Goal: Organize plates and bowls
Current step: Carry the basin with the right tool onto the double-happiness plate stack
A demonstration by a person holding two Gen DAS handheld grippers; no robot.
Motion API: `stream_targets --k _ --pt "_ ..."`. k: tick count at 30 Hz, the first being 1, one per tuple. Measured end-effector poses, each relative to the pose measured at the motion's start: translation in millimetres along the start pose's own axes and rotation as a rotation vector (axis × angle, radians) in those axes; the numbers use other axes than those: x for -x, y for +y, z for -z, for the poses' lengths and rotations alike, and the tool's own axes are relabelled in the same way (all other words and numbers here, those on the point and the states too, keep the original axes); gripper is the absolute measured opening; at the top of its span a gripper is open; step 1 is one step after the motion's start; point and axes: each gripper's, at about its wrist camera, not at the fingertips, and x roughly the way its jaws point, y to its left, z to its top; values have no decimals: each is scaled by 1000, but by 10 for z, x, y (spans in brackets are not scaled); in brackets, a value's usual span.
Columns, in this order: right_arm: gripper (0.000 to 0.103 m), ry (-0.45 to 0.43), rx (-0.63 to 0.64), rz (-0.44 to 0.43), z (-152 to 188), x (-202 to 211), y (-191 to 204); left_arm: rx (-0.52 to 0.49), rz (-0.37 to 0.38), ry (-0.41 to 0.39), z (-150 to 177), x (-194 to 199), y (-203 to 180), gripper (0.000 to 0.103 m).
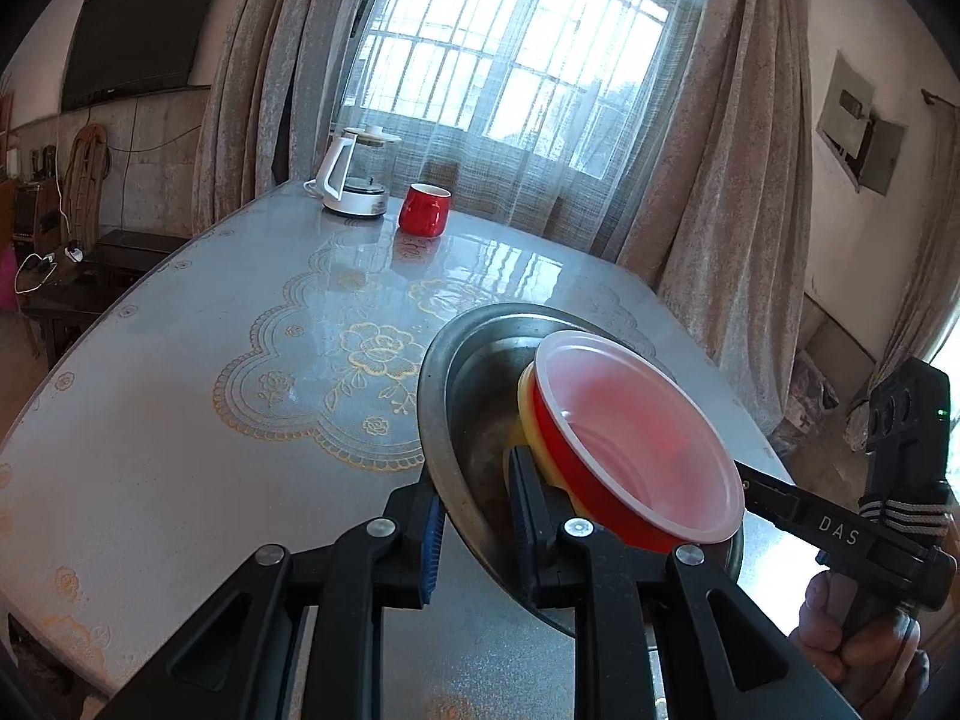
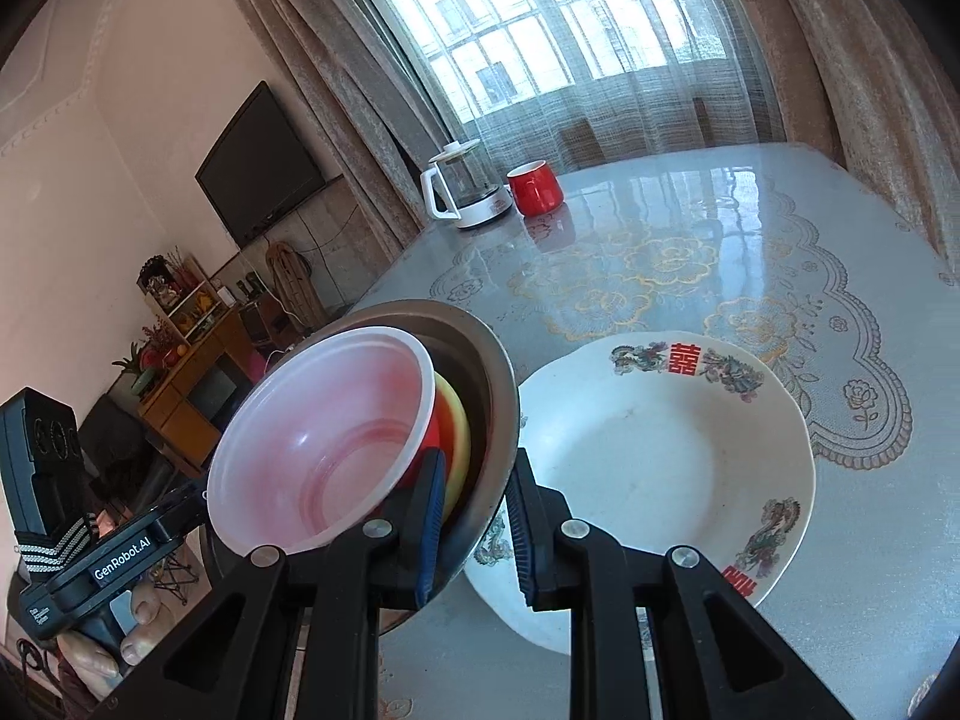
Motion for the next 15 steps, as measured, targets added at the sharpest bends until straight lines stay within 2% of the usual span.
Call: stream_targets --k 7,15 --pt "21 -30 -62 66 -68 168 -359 -27 73 61 -72 -352 -303 21" --pt "21 -43 -126 143 -55 265 -709 -55 108 136 -6 -750 -587 21"
